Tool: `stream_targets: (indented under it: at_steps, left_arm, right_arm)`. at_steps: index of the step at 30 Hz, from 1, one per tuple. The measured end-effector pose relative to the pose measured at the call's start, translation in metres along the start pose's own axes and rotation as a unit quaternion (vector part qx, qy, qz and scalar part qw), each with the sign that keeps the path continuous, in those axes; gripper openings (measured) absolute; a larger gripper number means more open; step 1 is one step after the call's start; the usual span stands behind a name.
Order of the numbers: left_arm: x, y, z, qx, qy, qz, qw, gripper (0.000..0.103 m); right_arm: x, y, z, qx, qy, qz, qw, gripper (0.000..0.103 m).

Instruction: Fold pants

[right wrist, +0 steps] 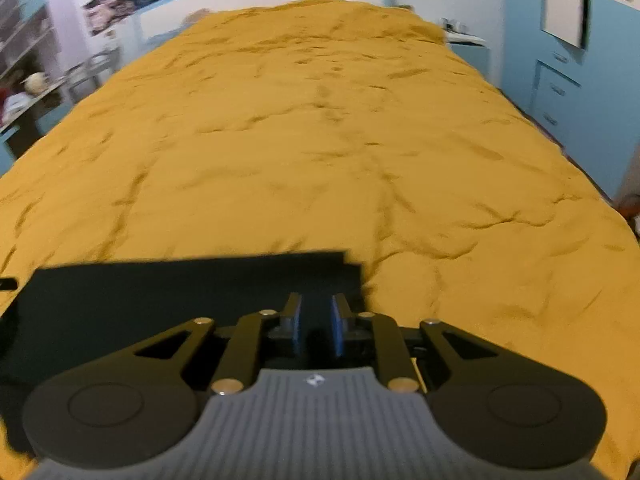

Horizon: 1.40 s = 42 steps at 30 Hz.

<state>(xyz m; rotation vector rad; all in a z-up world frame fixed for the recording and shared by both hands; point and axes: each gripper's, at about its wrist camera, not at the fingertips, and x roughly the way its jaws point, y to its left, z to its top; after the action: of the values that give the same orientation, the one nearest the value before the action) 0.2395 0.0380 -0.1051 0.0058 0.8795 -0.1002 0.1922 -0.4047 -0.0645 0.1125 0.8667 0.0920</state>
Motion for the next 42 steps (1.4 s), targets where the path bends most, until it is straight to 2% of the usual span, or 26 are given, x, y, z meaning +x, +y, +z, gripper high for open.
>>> stream_targets:
  at_steps: [2, 5, 7, 12, 15, 19, 23, 25, 28, 30, 35, 38, 42]
  left_arm:
    - [-0.018, -0.004, -0.009, 0.013, 0.0, -0.011, 0.9999, 0.006]
    - [-0.04, -0.011, -0.026, 0.034, 0.005, -0.017, 0.9993, 0.006]
    - [-0.047, -0.015, -0.042, 0.047, 0.016, -0.019, 0.9986, 0.006]
    - [-0.05, -0.02, -0.078, 0.068, 0.035, 0.006, 0.9971, 0.006]
    - [-0.049, -0.016, -0.089, 0.055, 0.041, 0.011, 0.9976, 0.006]
    - [-0.059, -0.009, -0.093, 0.039, 0.039, 0.012, 0.9984, 0.006]
    - [-0.079, -0.001, -0.089, 0.001, 0.011, 0.001, 0.9999, 0.009]
    - [-0.086, 0.006, -0.082, -0.03, -0.009, -0.012, 0.9994, 0.018]
    - [-0.081, 0.017, -0.071, -0.071, -0.014, -0.031, 0.9969, 0.032]
    - [-0.07, 0.024, -0.067, -0.105, -0.009, -0.05, 0.9932, 0.048]
    - [-0.029, 0.053, -0.064, -0.21, 0.024, -0.098, 0.9725, 0.049]
    - [-0.009, 0.065, -0.07, -0.245, 0.042, -0.118, 0.9614, 0.052]
    - [0.006, 0.071, -0.075, -0.276, 0.046, -0.147, 0.9487, 0.053]
  right_arm:
    - [-0.009, 0.016, -0.011, -0.025, 0.003, 0.005, 1.0, 0.027]
    - [-0.021, 0.035, -0.031, -0.054, 0.008, 0.004, 0.999, 0.032]
    - [-0.028, 0.041, -0.045, -0.054, 0.018, 0.002, 0.998, 0.032]
    - [-0.041, 0.047, -0.079, -0.054, 0.037, -0.002, 0.998, 0.032]
    - [-0.046, 0.051, -0.097, -0.061, 0.041, -0.007, 0.997, 0.032]
    - [-0.055, 0.056, -0.102, -0.063, 0.037, -0.009, 0.997, 0.032]
    - [-0.067, 0.068, -0.1, -0.071, 0.017, 0.003, 0.997, 0.032]
    - [-0.069, 0.074, -0.097, -0.073, 0.011, 0.013, 0.997, 0.032]
    - [-0.068, 0.082, -0.09, -0.072, 0.005, 0.024, 0.997, 0.032]
    - [-0.066, 0.088, -0.087, -0.074, 0.0, 0.028, 0.997, 0.032]
    - [-0.056, 0.1, -0.075, -0.078, -0.005, 0.043, 0.996, 0.032]
    - [-0.049, 0.106, -0.068, -0.083, -0.01, 0.048, 0.995, 0.031]
    - [-0.036, 0.112, -0.062, -0.087, -0.009, 0.052, 0.995, 0.027]
